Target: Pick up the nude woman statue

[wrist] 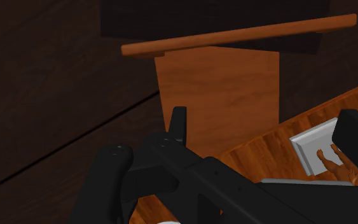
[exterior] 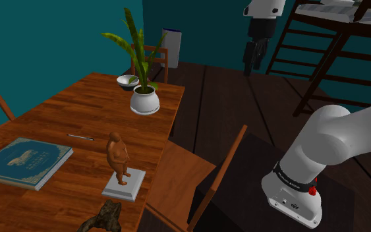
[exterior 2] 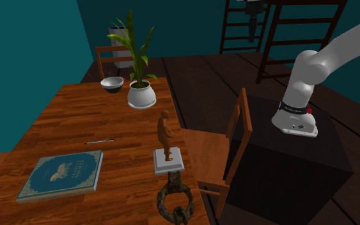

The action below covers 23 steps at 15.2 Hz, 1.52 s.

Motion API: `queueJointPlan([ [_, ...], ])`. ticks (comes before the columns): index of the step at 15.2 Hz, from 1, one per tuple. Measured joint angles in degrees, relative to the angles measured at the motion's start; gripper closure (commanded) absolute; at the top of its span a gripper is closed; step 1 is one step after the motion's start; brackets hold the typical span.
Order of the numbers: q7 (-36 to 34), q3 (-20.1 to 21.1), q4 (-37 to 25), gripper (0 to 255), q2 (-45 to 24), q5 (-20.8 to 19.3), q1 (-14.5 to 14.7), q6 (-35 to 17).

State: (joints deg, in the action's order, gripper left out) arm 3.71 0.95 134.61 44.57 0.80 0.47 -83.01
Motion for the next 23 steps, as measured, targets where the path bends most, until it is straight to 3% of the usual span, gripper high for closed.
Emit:
queueJointPlan([
  [4, -2.2, 2.0, 0.4, 0, -2.3, 1.9, 0.8, -2.6],
  [14, -10.9, 10.1, -1.7, 0, -16.3, 7.8, 3.6, -14.8],
  [23, -19.4, 16.9, -10.2, 0, -33.6, 8.9, 5.7, -24.4],
])
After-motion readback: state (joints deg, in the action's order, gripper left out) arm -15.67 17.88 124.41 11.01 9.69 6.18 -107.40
